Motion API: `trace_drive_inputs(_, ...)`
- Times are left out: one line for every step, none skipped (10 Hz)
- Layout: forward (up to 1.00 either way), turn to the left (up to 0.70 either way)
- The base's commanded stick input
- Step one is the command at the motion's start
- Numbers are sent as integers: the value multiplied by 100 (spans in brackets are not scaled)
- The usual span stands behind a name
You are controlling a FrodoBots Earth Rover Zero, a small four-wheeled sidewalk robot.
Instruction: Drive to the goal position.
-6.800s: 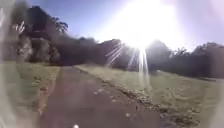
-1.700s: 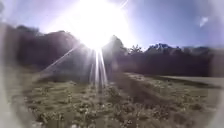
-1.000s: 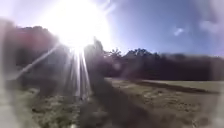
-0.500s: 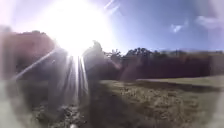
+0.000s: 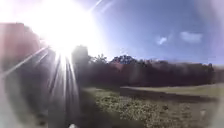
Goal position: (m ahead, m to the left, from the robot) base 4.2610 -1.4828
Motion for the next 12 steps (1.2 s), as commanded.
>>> trace_drive_inputs(100,-40)
trace_drive_inputs(100,-40)
trace_drive_inputs(100,-40)
trace_drive_inputs(100,-40)
trace_drive_inputs(100,-40)
trace_drive_inputs(100,-40)
trace_drive_inputs(100,-40)
trace_drive_inputs(100,-40)
trace_drive_inputs(100,-22)
trace_drive_inputs(100,-5)
trace_drive_inputs(100,0)
trace_drive_inputs(100,0)
